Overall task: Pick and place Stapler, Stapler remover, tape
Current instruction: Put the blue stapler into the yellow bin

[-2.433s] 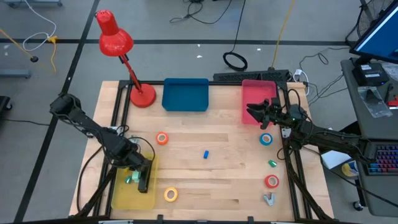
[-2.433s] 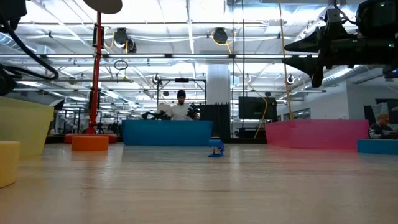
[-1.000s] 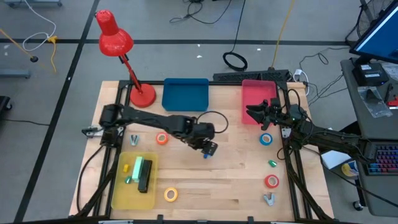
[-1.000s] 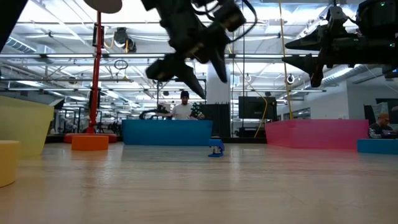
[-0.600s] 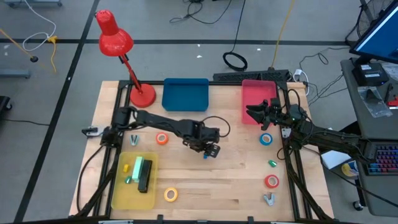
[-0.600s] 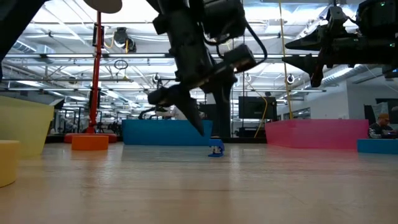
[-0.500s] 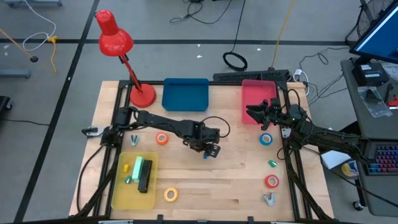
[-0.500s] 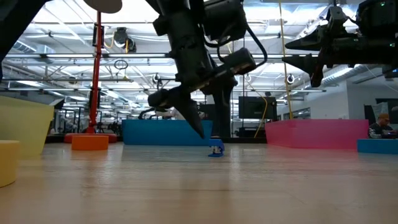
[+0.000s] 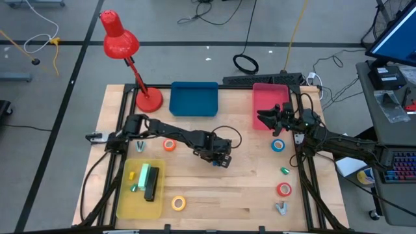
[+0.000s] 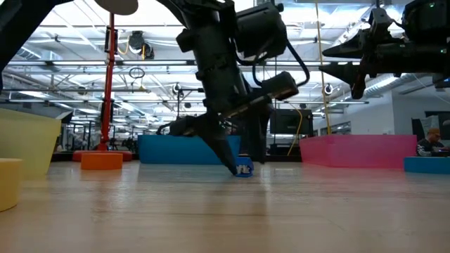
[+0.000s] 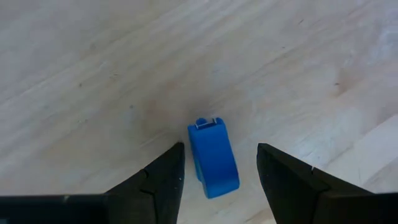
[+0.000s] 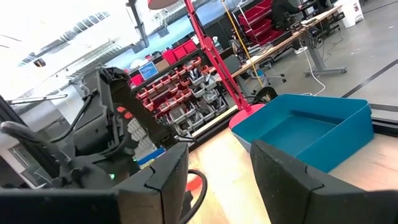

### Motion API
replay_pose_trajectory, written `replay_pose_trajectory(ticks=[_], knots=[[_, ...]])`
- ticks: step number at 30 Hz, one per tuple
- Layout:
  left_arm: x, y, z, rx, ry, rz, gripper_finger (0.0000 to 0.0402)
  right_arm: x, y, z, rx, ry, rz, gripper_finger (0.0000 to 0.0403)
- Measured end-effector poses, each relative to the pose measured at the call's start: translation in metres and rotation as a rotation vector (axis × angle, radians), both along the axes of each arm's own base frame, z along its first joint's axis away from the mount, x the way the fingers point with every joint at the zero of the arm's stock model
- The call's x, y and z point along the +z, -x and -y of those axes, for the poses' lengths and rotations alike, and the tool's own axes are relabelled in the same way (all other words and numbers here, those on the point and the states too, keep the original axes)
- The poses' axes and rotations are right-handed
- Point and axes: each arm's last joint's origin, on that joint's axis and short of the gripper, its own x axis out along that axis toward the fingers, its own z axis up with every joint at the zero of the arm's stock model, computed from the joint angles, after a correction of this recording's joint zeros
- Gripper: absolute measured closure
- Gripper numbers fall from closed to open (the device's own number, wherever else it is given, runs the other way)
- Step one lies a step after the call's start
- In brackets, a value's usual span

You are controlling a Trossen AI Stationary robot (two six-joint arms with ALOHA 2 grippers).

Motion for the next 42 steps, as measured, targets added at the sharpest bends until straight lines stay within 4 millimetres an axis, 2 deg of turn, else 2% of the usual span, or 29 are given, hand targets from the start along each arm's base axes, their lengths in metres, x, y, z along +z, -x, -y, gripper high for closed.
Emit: replay_pose_trajectory(ticks=[7, 10, 15, 16, 21, 23, 28, 32, 34, 38, 42], knots=[[-0.007, 0.0, 0.001, 0.008, 0.001, -0.023, 0.0209, 0.0, 0.0, 0.0, 0.0, -0.001, -0.003, 0.0236], [-0.008, 0.0, 0.0, 0.012, -0.009, -0.031, 0.0242, 0.0, 0.0, 0.0, 0.0, -0.001, -0.003, 0.0236], [-0.009, 0.001, 0.0, 0.003, -0.026, -0.036, 0.0321, 0.0, 0.0, 0.0, 0.0, -0.001, -0.004, 0.0236], [-0.006, 0.002, 0.0, -0.007, -0.033, -0.028, 0.0332, 0.0, 0.0, 0.0, -0.001, 0.003, -0.005, 0.0236], [0.01, 0.009, -0.003, -0.051, -0.072, -0.029, 0.0334, 0.0, 0.0, 0.0, -0.003, 0.017, -0.005, 0.0236], [0.031, 0.019, -0.004, -0.049, -0.085, -0.039, 0.0334, 0.0, 0.0, 0.0, -0.003, 0.018, -0.005, 0.0236], [0.104, 0.061, 0.005, 0.015, -0.143, -0.062, 0.0333, 0.0, 0.0, 0.0, -0.004, 0.019, -0.003, 0.0236], [0.154, 0.114, 0.027, 0.145, -0.194, -0.122, 0.0329, 0.0, 0.0, 0.0, -0.004, 0.018, -0.005, 0.0236], [0.172, 0.144, 0.042, 0.223, -0.206, -0.174, 0.033, 0.0, 0.0, 0.0, -0.005, 0.018, -0.004, 0.0236], [0.184, 0.189, 0.076, 0.396, -0.21, -0.313, 0.033, 0.0, 0.0, 0.0, -0.005, 0.018, -0.004, 0.0236], [0.175, 0.216, 0.107, 0.472, -0.158, -0.358, 0.0328, 0.0, 0.0, 0.0, -0.005, 0.018, -0.004, 0.0236]])
